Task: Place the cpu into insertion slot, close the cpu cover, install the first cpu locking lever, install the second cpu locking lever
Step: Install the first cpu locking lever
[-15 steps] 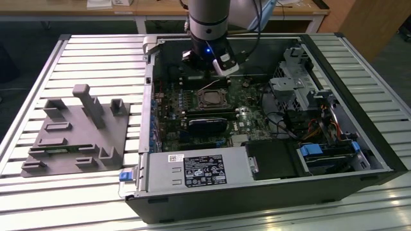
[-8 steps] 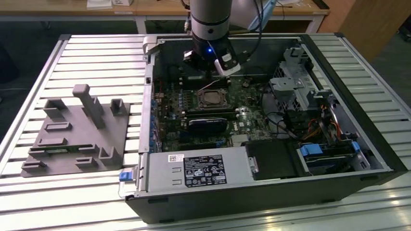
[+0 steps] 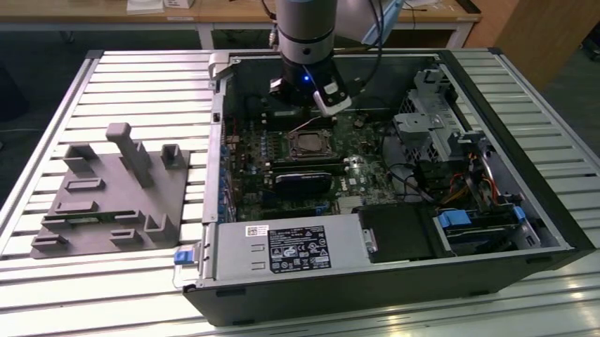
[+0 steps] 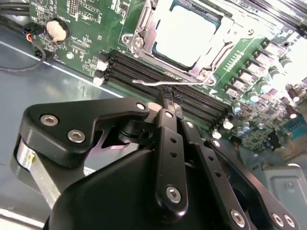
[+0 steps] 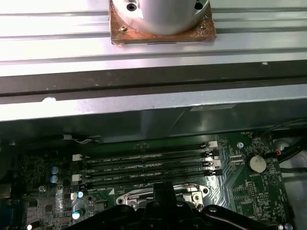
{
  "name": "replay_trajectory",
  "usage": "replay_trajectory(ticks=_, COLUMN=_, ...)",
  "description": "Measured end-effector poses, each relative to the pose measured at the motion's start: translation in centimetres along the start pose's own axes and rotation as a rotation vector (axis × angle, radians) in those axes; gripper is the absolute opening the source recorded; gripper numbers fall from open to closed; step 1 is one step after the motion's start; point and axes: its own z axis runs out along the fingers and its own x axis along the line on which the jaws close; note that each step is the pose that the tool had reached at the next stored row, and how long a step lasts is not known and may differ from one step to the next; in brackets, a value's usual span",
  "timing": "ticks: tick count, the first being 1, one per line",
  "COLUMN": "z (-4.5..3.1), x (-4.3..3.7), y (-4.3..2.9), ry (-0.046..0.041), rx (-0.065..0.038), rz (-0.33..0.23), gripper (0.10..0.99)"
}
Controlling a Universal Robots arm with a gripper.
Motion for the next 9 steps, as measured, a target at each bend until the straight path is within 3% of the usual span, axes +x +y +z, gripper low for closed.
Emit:
replay_trajectory(ticks=4, z=0.49, x=0.04, y=-0.15, ry=-0.008, rx=-0.001, rz=-0.002, gripper=0.106)
replay_trajectory(ticks=9, z=0.51, x=0.04, y=-0.15, ry=-0.008, rx=-0.001, rz=-0.002, gripper=0.106)
